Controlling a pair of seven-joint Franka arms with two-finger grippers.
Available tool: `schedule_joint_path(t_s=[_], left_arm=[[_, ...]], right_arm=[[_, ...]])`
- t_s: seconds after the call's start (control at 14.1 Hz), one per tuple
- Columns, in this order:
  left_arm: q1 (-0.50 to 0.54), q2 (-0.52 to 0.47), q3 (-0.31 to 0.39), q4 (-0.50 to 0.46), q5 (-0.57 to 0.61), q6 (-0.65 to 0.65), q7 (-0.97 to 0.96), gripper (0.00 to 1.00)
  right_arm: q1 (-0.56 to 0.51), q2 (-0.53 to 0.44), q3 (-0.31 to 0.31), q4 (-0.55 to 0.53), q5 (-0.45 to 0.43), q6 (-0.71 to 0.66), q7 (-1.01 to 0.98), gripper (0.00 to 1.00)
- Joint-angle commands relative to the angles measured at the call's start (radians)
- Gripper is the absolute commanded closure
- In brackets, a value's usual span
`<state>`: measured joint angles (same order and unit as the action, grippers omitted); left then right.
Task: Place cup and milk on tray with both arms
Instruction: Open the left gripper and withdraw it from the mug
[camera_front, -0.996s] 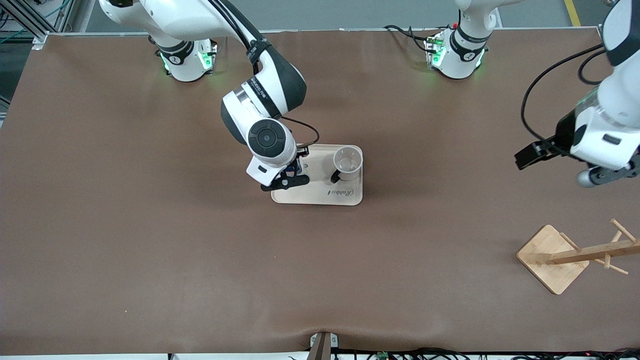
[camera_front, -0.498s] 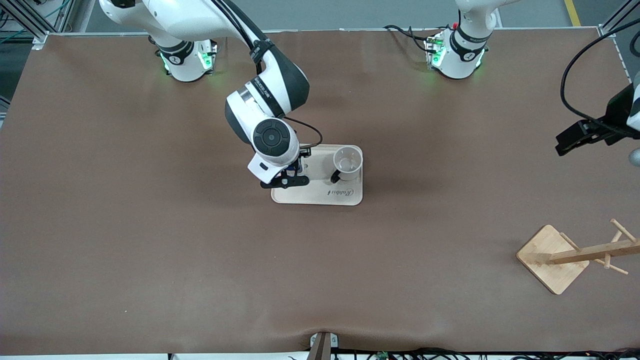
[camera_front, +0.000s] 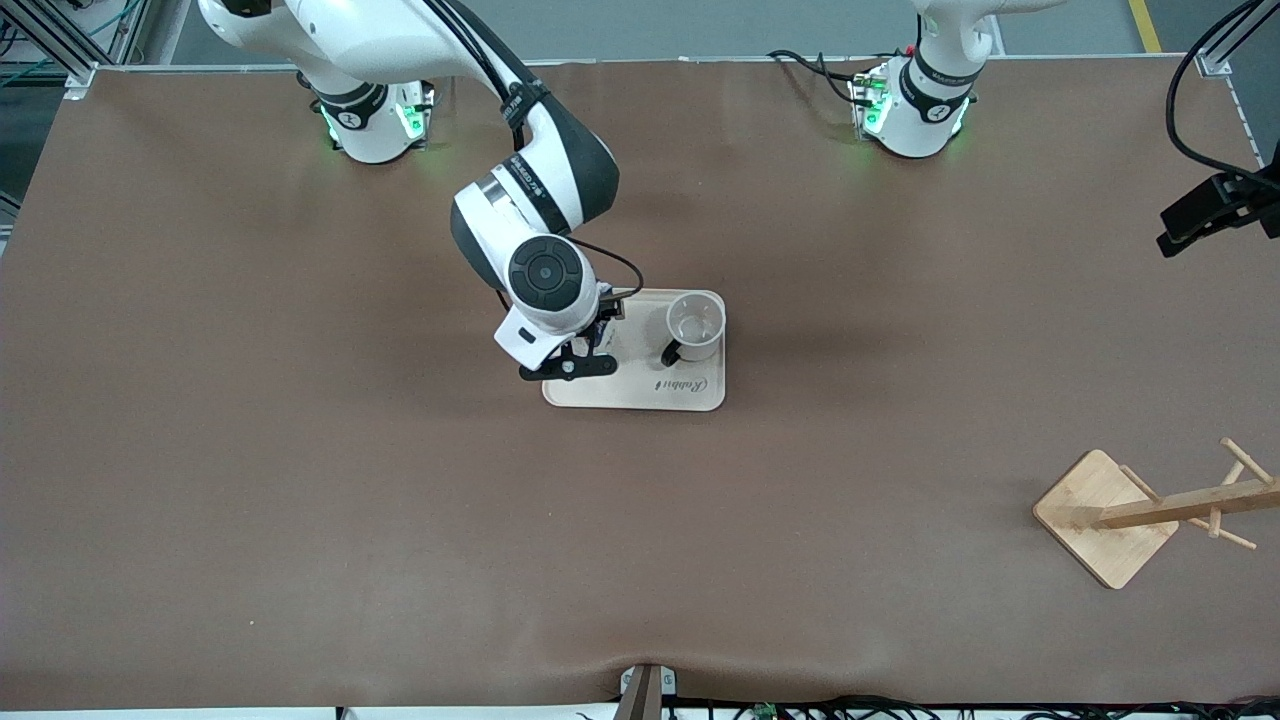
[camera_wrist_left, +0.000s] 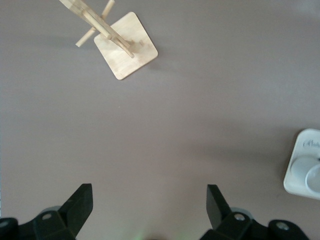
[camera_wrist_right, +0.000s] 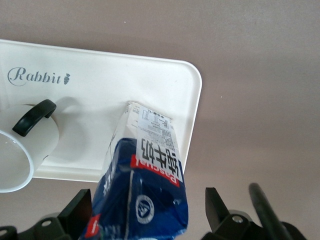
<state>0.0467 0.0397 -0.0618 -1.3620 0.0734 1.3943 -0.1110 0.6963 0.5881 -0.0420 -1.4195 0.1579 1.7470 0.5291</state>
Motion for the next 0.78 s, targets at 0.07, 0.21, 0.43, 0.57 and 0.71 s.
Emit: schedule_joint_path(t_s=[0.07, 0.21, 0.43, 0.57, 0.71], left_arm=[[-0.068, -0.078, 0.076, -0.095, -0.029, 0.000, 0.071, 0.00], [-0.076, -0.084, 0.076, -0.100, -0.029, 0.000, 0.067, 0.00], [-0.084, -0.100, 0.076, -0.123, -0.029, 0.011, 0.062, 0.00], [-0.096, -0.104, 0.076, -0.131, -0.029, 0.012, 0.051, 0.00], [-0.096, -0.118, 0.074, -0.152, -0.029, 0.019, 0.048, 0.00]], right_arm=[[-0.003, 0.006, -0.001, 0.030, -0.006, -0.015, 0.011, 0.00], [-0.004, 0.002, 0.001, 0.034, 0.000, -0.017, 0.015, 0.00], [-0.006, -0.005, -0.001, 0.063, 0.005, -0.017, 0.012, 0.00], [-0.009, -0.039, -0.001, 0.091, 0.009, -0.033, 0.015, 0.00], [-0.052, -0.060, -0.009, 0.141, 0.014, -0.098, 0.015, 0.00]])
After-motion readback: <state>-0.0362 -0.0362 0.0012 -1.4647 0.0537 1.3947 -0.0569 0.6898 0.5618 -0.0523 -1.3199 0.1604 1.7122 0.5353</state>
